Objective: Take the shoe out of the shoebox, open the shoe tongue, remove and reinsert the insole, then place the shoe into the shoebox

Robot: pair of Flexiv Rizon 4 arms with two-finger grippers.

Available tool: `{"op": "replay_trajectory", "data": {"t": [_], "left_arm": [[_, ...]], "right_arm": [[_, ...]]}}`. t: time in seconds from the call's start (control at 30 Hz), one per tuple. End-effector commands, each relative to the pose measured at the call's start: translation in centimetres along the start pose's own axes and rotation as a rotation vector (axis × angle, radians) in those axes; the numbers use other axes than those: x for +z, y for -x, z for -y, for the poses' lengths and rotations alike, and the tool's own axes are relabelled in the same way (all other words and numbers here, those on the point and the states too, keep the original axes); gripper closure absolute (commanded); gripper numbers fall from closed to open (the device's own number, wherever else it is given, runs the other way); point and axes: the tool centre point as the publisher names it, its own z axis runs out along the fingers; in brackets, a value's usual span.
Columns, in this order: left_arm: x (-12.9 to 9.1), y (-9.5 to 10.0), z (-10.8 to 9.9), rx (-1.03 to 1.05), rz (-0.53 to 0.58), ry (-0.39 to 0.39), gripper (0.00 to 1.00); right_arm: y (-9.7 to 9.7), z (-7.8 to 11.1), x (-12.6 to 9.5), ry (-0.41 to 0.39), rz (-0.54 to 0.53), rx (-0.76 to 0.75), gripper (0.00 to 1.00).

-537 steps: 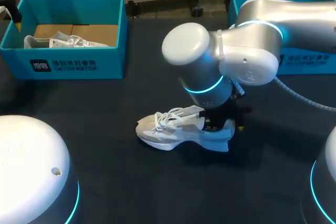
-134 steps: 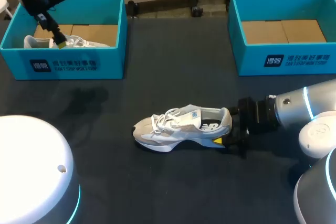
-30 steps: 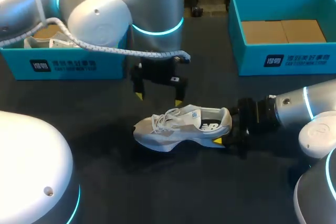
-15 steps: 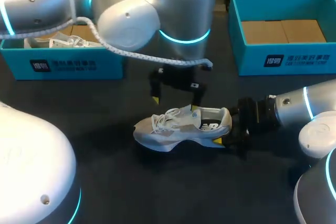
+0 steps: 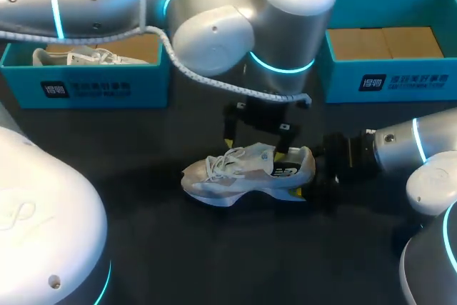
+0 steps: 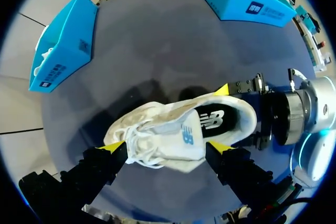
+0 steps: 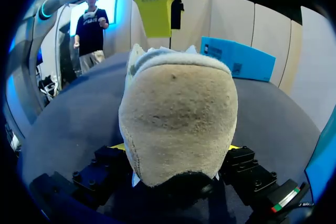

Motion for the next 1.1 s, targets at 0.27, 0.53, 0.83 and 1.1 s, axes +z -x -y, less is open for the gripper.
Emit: {"op": "replay_trajectory", "data": {"t": [0.27, 0.53, 0.83, 1.1], "left_arm": [[2.3, -2.1, 0.9, -0.017, 0.045, 0.029, 0.0], [3.7, -2.8, 1.0, -0.023, 0.066, 0.05, 0.0], [5.1, -2.7, 0.8, -0.033, 0.104, 0.06, 0.0], [6.0, -2.1, 0.7, -0.047, 0.142, 0.06, 0.0]], "right_arm": [[0.0, -0.1, 0.2, -0.005, 0.002, 0.001, 1.0], [0.0, -0.1, 0.2, -0.005, 0.002, 0.001, 1.0], [0.0, -0.1, 0.2, -0.005, 0.002, 0.001, 1.0], [0.0, -0.1, 0.2, -0.005, 0.002, 0.001, 1.0]]}}
